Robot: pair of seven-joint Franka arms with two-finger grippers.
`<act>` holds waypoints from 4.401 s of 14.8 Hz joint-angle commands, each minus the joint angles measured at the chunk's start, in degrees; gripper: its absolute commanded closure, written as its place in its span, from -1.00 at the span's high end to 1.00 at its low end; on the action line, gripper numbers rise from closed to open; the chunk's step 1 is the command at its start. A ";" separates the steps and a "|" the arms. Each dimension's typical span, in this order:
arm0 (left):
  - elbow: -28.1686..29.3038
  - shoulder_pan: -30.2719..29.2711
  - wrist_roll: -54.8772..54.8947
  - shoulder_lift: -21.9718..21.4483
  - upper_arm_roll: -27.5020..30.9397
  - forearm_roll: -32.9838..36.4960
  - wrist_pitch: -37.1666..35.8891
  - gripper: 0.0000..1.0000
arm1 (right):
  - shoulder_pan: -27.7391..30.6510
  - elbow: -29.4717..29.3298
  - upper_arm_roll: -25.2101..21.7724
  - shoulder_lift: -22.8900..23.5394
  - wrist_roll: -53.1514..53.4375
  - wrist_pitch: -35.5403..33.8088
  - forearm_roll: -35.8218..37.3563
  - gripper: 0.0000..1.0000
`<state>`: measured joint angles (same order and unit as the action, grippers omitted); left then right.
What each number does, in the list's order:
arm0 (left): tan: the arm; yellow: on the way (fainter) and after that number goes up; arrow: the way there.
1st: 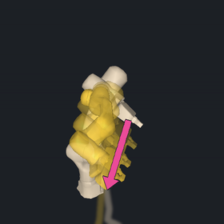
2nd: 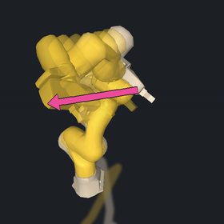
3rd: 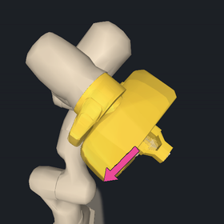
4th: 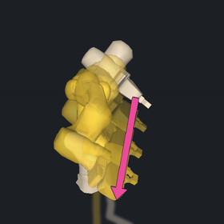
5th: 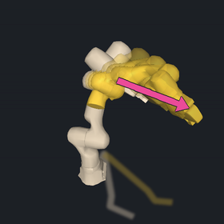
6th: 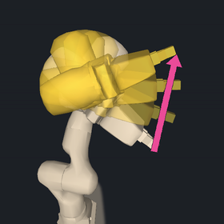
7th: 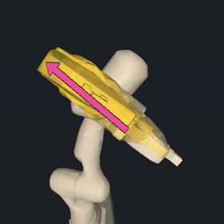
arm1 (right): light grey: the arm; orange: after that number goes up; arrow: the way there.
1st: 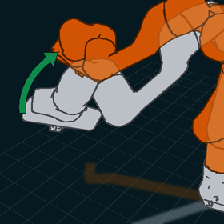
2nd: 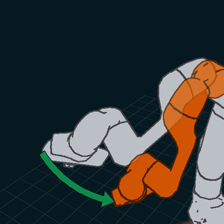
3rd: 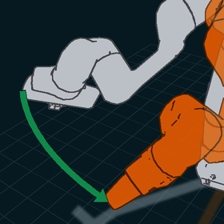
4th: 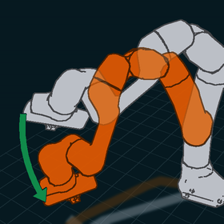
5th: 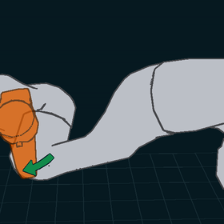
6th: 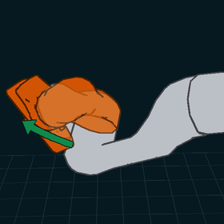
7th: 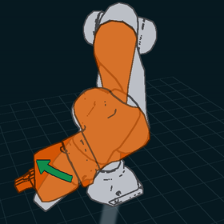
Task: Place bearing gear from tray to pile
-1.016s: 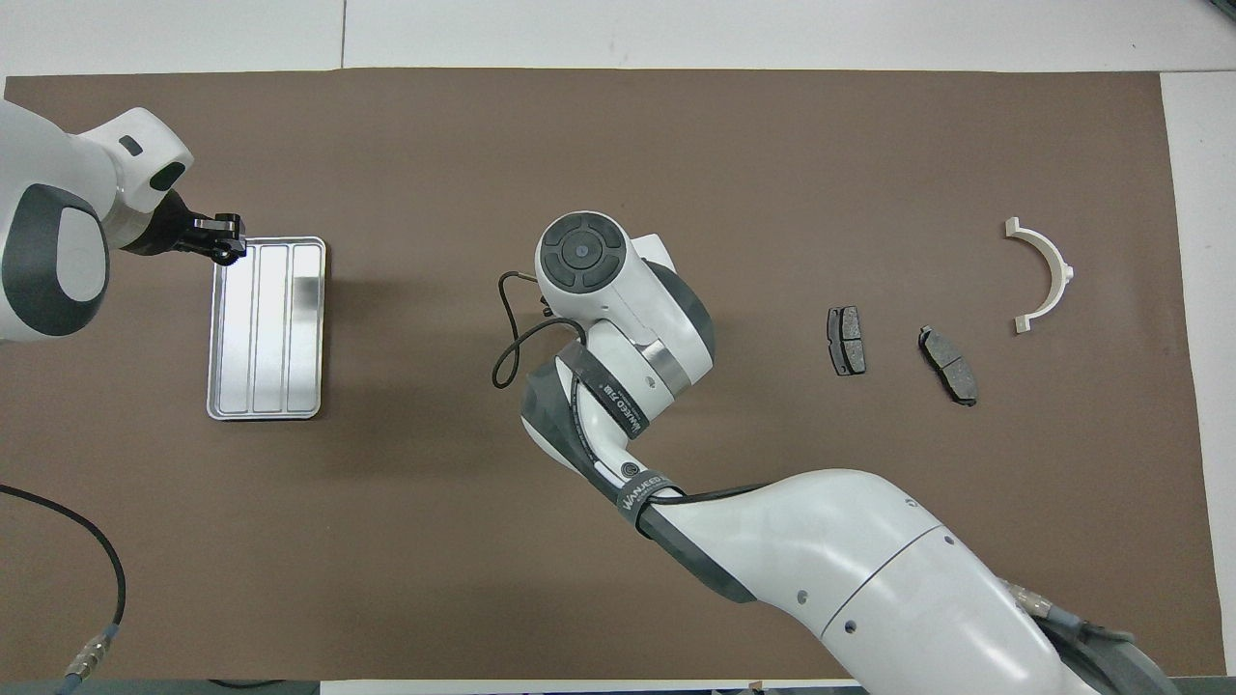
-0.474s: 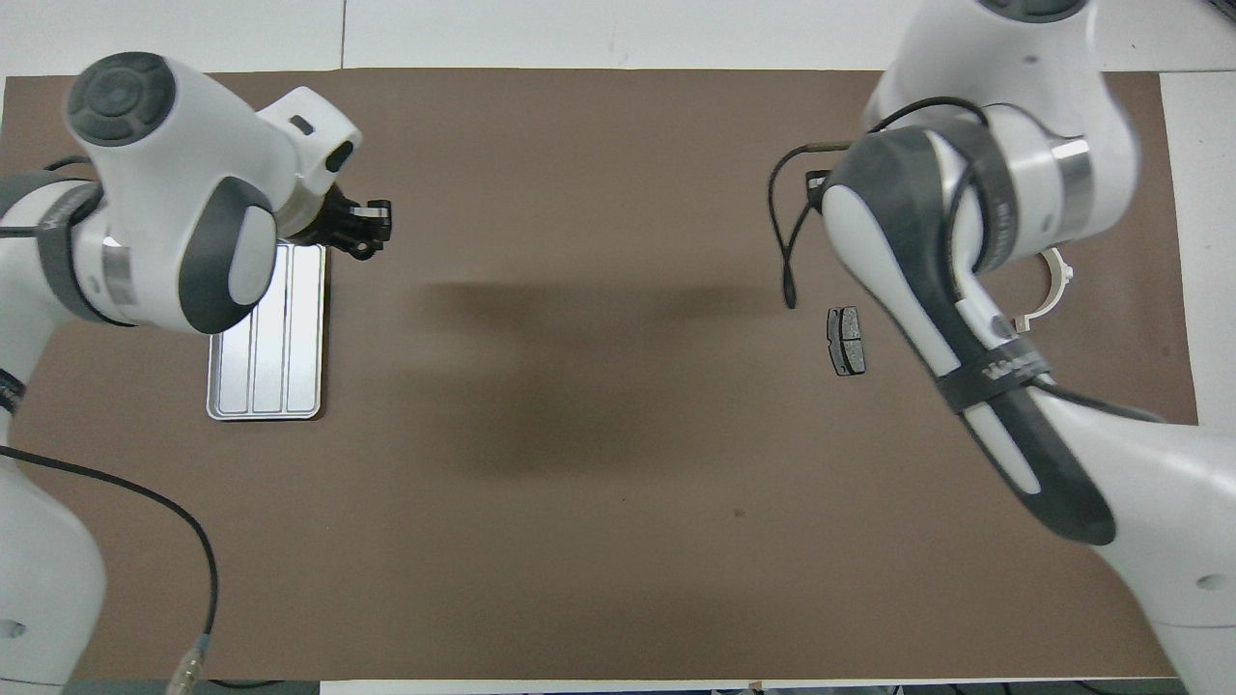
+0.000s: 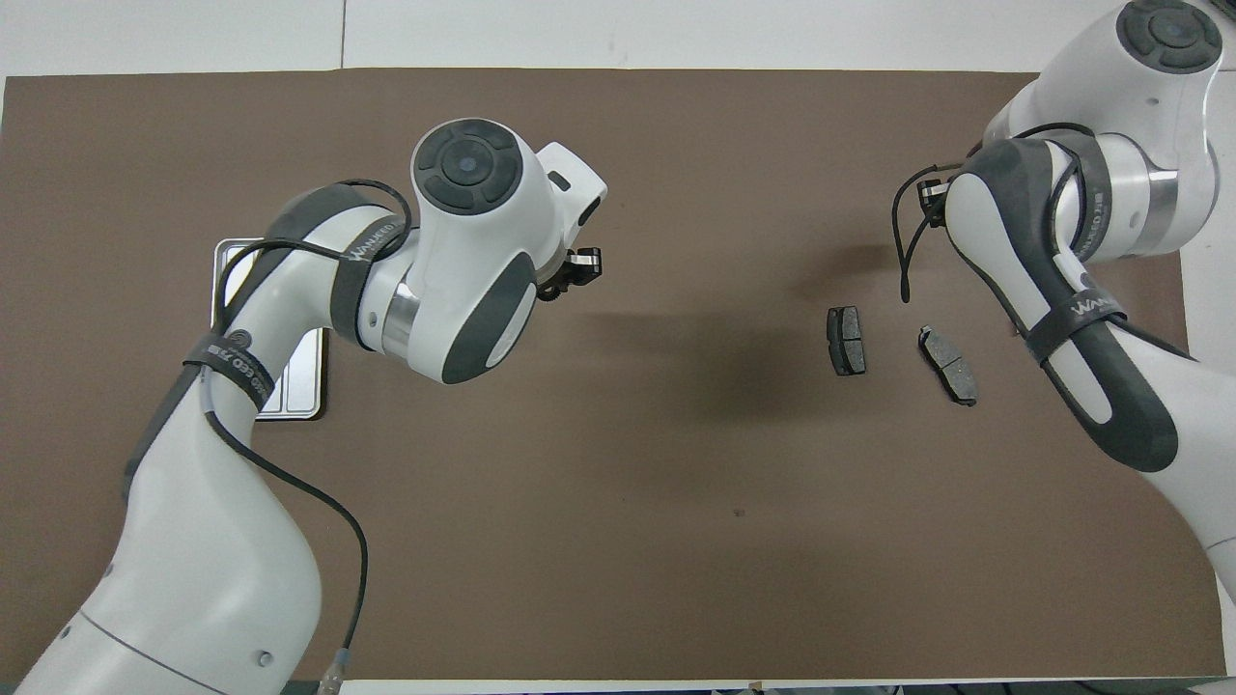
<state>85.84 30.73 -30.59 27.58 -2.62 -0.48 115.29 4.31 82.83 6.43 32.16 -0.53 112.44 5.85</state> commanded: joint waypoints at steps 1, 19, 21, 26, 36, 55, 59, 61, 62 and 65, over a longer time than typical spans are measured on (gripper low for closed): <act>-2.17 2.22 -2.89 3.18 1.04 1.27 3.43 -1.00 | 1.75 2.34 0.95 2.19 -2.11 6.11 0.83 -1.00; 2.48 4.96 -8.08 7.23 1.13 4.35 12.23 -1.00 | 1.06 3.83 0.95 3.35 -1.58 10.44 1.18 1.00; 3.36 4.96 -8.08 7.23 1.13 4.44 13.20 -1.00 | 0.61 3.39 0.95 1.86 -1.49 7.98 1.35 1.00; 3.89 4.69 -7.82 7.14 1.13 5.65 14.26 0.22 | -0.97 3.39 1.04 -0.69 -1.58 5.34 2.32 1.00; 2.40 -9.60 4.46 -4.35 1.83 6.90 2.94 1.00 | -14.13 3.30 1.74 -5.18 32.11 -2.66 1.18 1.00; 5.98 -41.36 26.72 -29.58 2.09 2.15 -18.42 1.00 | -32.70 -2.67 2.09 8.53 64.60 9.55 1.08 1.00; 20.91 -40.84 26.64 -39.59 2.09 2.15 -12.84 1.00 | -32.79 -2.67 2.01 9.24 65.04 11.31 1.35 1.00; 21.30 -40.57 27.60 -39.36 2.09 2.06 -8.01 1.00 | -32.79 -2.67 2.09 9.32 64.95 11.40 1.97 0.96; 19.29 -40.48 27.51 -38.05 2.01 1.98 -7.72 1.00 | -32.79 -2.67 2.09 9.32 64.95 11.31 1.97 0.85; 9.63 -39.87 27.69 -32.69 1.57 2.15 -15.87 1.00 | -32.17 -2.59 2.09 9.32 64.95 12.19 3.37 0.41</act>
<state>101.93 -9.96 -3.72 -8.91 -1.13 2.29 103.69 -28.61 81.08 8.14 40.65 63.02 123.06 7.20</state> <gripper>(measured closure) 0.000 0.203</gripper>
